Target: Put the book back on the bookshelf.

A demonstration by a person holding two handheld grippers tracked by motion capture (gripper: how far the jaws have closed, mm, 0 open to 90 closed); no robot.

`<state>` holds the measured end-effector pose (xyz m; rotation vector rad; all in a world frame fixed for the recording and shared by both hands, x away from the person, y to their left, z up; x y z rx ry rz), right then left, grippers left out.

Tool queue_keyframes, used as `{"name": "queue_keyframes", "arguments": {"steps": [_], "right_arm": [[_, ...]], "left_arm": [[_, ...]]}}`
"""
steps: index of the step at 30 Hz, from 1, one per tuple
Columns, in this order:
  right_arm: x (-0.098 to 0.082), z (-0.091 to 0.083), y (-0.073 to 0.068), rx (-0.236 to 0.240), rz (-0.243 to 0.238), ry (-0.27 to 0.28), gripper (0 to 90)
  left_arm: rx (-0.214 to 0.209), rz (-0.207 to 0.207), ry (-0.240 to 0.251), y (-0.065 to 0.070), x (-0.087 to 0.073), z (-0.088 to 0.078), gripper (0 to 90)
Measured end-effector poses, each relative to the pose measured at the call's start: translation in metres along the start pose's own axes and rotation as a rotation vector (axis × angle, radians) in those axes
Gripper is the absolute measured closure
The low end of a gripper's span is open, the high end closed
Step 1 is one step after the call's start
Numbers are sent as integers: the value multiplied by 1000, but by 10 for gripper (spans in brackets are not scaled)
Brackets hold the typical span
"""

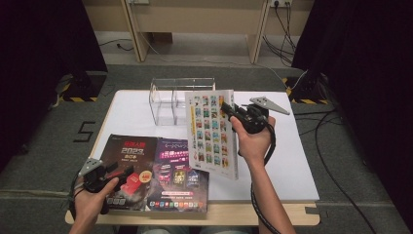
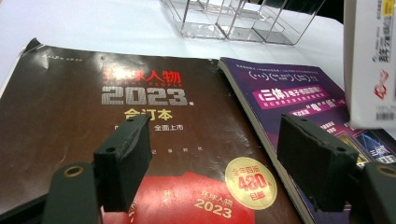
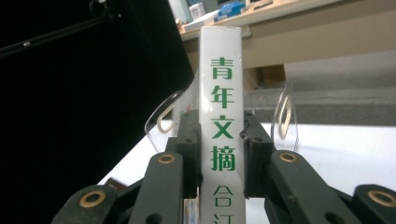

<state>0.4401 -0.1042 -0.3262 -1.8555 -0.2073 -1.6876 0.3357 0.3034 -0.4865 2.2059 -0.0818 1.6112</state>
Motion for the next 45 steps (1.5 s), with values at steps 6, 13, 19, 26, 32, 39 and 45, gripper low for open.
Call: {"name": "queue_keyframes", "arguments": {"steps": [6,13,19,26,32,39,45], "right_arm": [[13,9,-4,-10,-36,36,739],[24,22,-8,-29,-74,81,739],[31,33,-7,-53,-83,122,739],[43,47,-8,-62,-76,169,739],[50,64,-11,-79,-101,185,738],[54,78,-8,-114,-111,201,738],[55,90,-6,-128,-114,192,738]], "left_arm": [[4,-1,5,-1,1,0,249],[5,-3,3,-3,0,0,245],[10,-8,4,-6,0,-1,242],[10,-13,1,-6,-2,1,239],[12,-20,3,-8,-2,-1,236],[15,-25,3,-10,-2,-1,236],[13,-24,1,-9,-3,-1,235]]}}
Point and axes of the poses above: each handheld gripper's, and its own axes: z roughly forward along the jaws, x roughly out of its top, y roughly to its right, the point moved 3 cm from there along z, roughly forward along the jaws, and after that the axes turned 13 degrees about y, right-handed, at the moved point
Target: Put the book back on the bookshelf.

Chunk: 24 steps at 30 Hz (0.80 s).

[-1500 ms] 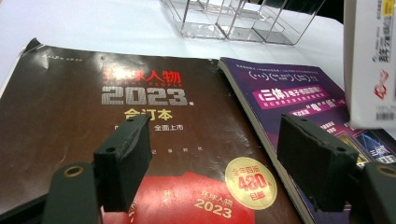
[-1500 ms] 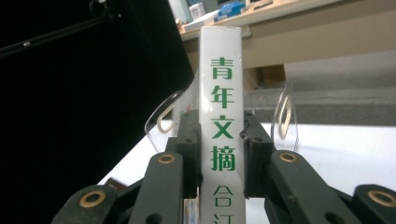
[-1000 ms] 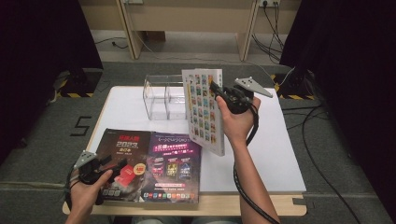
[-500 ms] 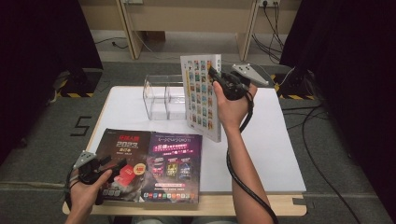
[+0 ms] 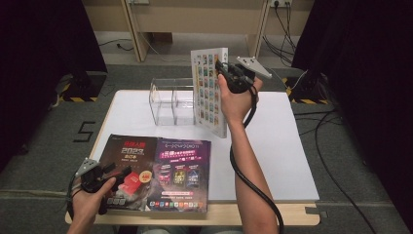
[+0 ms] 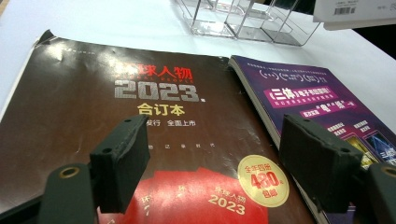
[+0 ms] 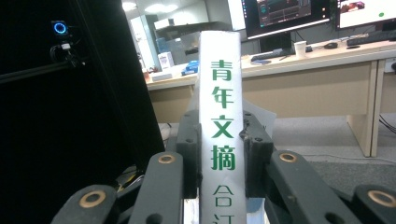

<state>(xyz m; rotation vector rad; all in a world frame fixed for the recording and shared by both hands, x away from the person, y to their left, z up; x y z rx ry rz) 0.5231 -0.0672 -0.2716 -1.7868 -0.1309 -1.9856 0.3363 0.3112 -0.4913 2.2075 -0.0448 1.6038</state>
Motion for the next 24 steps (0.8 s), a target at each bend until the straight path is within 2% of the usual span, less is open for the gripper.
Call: {"name": "queue_keyframes", "arguments": {"steps": [6,16,24], "right_arm": [[-5,15,-1,-10,-10,-14,739],[-9,31,-1,-33,-26,-16,738],[-13,43,4,-42,-25,-42,739]], "left_arm": [[-1,-1,0,0,0,0,234],[-6,-3,-4,0,-1,1,232],[-11,0,-5,0,-1,1,233]]}}
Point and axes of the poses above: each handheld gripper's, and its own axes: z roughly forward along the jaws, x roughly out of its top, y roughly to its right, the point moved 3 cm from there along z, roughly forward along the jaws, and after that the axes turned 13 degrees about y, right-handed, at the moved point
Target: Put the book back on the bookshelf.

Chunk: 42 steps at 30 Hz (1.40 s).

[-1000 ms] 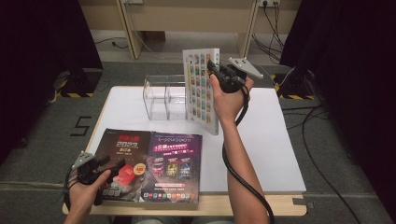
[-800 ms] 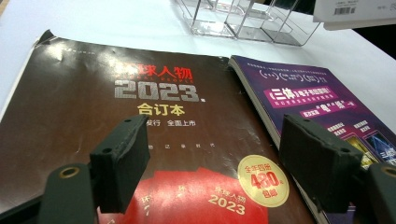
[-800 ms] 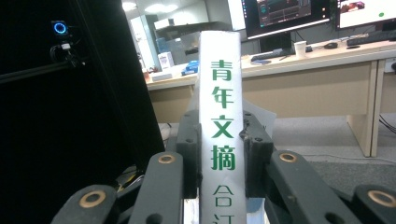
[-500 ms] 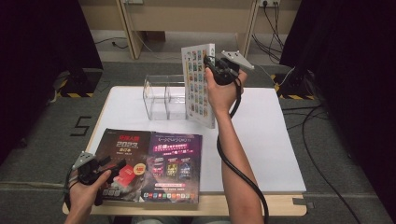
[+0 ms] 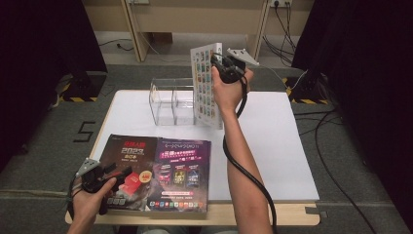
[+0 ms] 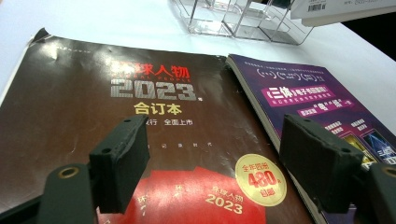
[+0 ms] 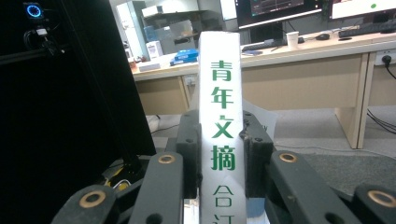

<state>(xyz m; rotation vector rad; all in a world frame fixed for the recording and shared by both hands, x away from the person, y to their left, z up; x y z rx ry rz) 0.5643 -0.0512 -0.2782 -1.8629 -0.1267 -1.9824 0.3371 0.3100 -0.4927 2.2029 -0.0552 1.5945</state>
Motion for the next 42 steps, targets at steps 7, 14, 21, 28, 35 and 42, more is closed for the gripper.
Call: {"name": "queue_keyframes", "arguments": {"steps": [7,14,21,28,35,42], "right_arm": [[-3,10,0,-17,-14,8,738],[-15,17,-2,-36,-31,5,738],[-33,16,-2,-47,-38,-8,737],[-37,4,-4,-46,-70,5,735],[-41,-16,1,-10,-85,-35,730],[-43,-36,13,25,-68,-102,724]], "left_arm": [[-6,0,-2,1,0,0,233],[-7,-4,-1,0,-1,0,233],[-7,-5,-1,-1,-2,1,233],[-9,-4,-2,0,-3,0,233],[-9,-11,1,0,-3,-1,233],[-8,-18,-1,-1,-3,-1,233]]}}
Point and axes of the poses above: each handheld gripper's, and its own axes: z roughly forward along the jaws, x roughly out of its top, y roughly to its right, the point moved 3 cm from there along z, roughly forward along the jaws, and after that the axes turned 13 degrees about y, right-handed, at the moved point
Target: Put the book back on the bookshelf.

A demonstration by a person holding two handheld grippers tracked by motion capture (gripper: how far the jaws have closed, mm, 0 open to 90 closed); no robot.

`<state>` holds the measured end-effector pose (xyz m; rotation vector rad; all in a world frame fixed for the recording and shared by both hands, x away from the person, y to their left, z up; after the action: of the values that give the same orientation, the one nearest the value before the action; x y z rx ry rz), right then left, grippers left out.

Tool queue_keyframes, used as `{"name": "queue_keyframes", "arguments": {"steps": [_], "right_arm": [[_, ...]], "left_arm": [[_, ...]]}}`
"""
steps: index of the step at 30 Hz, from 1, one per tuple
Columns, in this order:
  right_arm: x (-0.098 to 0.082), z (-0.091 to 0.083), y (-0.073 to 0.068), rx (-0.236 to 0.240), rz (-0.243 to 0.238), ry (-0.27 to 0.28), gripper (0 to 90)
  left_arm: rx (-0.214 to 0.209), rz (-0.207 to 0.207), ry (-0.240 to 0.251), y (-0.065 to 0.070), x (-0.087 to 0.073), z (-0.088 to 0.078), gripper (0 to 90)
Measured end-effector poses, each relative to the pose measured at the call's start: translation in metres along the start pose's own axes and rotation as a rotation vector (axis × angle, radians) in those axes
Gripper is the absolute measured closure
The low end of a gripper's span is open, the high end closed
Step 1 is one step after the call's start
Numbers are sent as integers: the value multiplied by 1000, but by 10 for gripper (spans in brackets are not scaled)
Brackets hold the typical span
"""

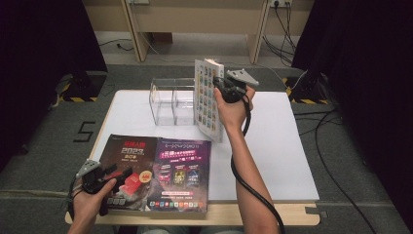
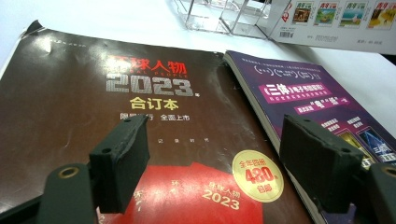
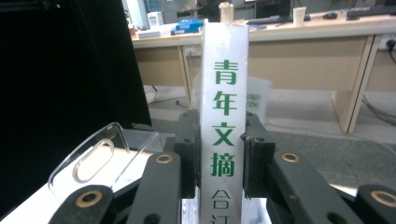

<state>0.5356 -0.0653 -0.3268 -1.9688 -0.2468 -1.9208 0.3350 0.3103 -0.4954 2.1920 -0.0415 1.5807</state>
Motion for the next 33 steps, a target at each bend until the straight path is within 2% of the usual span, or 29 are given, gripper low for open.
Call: {"name": "queue_keyframes", "arguments": {"steps": [7,10,19,21,23,25,28,29,33], "right_arm": [[-3,-17,5,26,7,-41,715],[-4,-20,7,21,11,-50,704],[-3,-14,11,12,34,-85,609],[-3,-12,11,9,32,-100,628],[-3,-13,11,-1,4,-122,697],[-2,-15,9,-1,-2,-130,722],[-3,-17,8,-20,-10,-125,733],[-3,-17,9,-13,1,-126,736],[-2,-18,8,-3,-3,-130,737]], "left_arm": [[-1,-3,-1,0,-1,0,234],[-4,-4,-1,1,-1,0,233],[-5,-7,-1,1,-1,-1,233],[-5,-7,-1,1,-1,-1,234],[-4,-8,-3,1,-2,0,234],[-5,-7,-3,1,-2,0,234],[-7,-5,-1,2,-1,0,234],[-6,-5,0,2,-1,0,234],[-5,-7,-1,2,-2,0,234]]}}
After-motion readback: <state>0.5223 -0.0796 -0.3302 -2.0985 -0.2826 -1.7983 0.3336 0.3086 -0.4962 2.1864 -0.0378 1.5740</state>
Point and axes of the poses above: each handheld gripper's, and its own axes: z roughly forward along the jaws, x roughly out of its top, y roughly to its right, the point moved 3 cm from there along z, roughly forward along the jaws, and after that the axes turned 13 degrees about y, right-handed, at the moved point
